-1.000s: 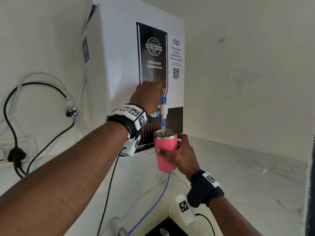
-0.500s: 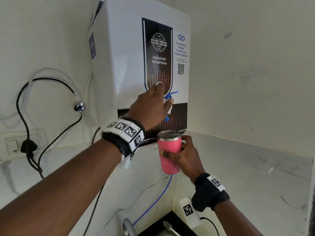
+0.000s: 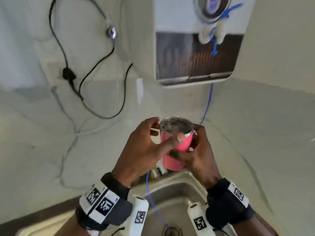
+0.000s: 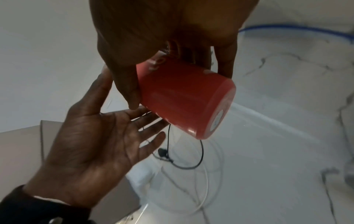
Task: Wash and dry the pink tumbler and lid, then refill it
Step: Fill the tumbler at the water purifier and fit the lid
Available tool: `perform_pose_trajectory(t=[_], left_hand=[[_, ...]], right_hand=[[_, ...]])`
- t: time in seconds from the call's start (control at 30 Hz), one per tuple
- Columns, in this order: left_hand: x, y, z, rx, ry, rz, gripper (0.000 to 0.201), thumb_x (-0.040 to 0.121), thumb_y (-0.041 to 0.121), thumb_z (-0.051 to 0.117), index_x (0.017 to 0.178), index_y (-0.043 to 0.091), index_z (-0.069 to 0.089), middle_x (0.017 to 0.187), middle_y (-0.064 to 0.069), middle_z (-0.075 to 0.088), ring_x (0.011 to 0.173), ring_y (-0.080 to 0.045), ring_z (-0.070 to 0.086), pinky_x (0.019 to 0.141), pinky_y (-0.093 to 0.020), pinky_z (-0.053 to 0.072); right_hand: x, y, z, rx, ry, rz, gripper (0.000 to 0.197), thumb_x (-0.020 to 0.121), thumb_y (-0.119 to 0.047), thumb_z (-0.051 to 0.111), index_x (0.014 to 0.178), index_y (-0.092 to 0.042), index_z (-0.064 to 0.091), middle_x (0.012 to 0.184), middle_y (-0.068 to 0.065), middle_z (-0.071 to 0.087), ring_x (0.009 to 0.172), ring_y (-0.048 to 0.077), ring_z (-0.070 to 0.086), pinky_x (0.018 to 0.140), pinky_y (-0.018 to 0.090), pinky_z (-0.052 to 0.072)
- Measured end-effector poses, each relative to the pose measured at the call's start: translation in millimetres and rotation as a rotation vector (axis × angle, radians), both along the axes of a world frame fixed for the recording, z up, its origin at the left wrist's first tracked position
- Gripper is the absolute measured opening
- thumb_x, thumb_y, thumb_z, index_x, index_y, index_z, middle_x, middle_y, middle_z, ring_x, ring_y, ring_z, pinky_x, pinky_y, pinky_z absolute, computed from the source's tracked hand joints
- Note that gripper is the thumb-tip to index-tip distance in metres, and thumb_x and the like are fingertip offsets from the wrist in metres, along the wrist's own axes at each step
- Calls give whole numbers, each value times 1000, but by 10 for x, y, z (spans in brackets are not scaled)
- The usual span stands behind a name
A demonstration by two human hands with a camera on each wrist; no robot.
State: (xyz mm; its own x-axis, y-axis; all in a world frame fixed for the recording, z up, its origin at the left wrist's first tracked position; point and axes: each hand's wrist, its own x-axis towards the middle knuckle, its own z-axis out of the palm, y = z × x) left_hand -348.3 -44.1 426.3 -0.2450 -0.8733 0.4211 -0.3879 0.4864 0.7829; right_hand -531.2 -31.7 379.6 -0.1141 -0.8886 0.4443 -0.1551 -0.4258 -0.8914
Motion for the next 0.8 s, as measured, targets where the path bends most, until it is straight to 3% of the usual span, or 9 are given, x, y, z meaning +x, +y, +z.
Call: perform_pose_trajectory(t=[0.1,0.2,0.27,0.37,0.43,0.53,0.63,0.73,0.8], left_hand=[[281,262,-287,111,53,-20,72,68,67,91,128,43,61,123,28,70,115,8,64,94,-18,53],[590,482,-558,135,80,57,68,69,60,94,125,43,61,122,25,71,117,4,65,95,-27,56],[810,635,-743,164,91,111,71,67,57,95,127,39,61,121,23,72,116,2,67,92,-28,59],[1105,830,-1000,201,81,194,72,66,53,96,127,36,62,118,23,73,113,5,68,92,-18,57],[1282,946,-1170,220,39,263,72,65,53,96,126,39,62,117,25,73,111,7,68,94,-15,54],[1511,1090,-1493,270,23,362,72,62,52,99,124,47,62,116,28,72,112,8,66,88,-16,56],[1690,1216,-1841,339,33,435,76,62,52,100,127,46,61,120,26,70,115,6,65,86,-21,60],[1899,1315,-2253,419,48,511,81,62,49,101,133,36,63,123,21,70,117,0,65,91,-31,63],[2019,1378,-2526,456,42,545,84,63,44,103,136,33,62,127,19,69,120,-4,65,93,-38,63]], right_hand=[[367,146,-298,6,-32,92,84,58,-28,95,127,-23,47,119,-8,72,106,11,73,84,35,62],[706,296,-549,30,-45,181,81,59,-33,90,125,-22,45,118,-15,71,104,6,72,78,22,58],[923,362,-741,61,-30,245,78,61,-19,92,124,-23,44,116,-20,70,103,4,72,77,19,56],[1200,420,-1059,122,25,323,84,63,-1,94,124,-25,43,118,-19,67,106,4,70,79,18,56],[1387,449,-1292,173,35,373,86,64,2,96,126,-24,42,119,-17,67,109,6,69,82,22,56],[1640,498,-1637,215,93,425,89,64,-24,99,132,-22,42,123,-21,65,114,13,68,93,35,57],[1838,542,-1961,263,191,466,92,64,-44,94,135,-24,41,129,-17,63,118,10,65,97,38,57],[2051,563,-2305,343,295,520,91,65,-47,95,137,-35,39,135,-12,59,121,6,61,100,41,55],[2153,587,-2501,403,335,547,91,67,-44,96,138,-35,41,138,-13,57,123,3,58,102,39,54]])
